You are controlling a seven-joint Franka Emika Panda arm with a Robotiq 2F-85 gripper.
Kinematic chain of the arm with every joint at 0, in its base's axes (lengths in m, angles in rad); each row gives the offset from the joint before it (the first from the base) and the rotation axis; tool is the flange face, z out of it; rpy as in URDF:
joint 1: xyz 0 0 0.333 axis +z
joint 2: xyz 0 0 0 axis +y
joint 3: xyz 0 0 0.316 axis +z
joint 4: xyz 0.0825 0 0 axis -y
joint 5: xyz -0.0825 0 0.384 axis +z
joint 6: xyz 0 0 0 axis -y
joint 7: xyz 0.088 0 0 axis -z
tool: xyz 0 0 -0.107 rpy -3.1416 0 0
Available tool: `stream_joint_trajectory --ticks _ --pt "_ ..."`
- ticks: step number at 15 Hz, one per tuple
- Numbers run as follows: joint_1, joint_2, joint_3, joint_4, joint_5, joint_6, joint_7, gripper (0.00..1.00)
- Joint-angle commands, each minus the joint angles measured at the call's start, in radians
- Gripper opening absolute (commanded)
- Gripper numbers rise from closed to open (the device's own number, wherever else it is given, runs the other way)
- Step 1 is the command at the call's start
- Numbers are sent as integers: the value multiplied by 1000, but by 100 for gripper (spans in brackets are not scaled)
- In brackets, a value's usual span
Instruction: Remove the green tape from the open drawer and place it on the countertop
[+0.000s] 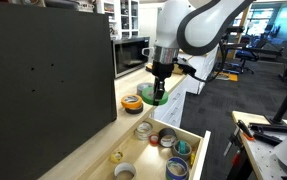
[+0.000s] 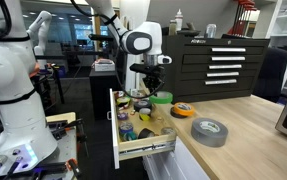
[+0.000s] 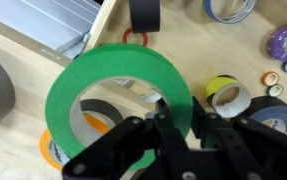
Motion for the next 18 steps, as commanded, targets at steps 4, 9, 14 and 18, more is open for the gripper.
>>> stream_joint_trajectory --ticks 4,9,14,18 --pt "-42 102 -61 175 -7 -78 14 7" --pt "-86 198 -92 296 -3 -101 19 7" --pt "-151 279 -99 377 21 -87 -10 7" --pt "-204 322 -94 402 43 -73 -23 7"
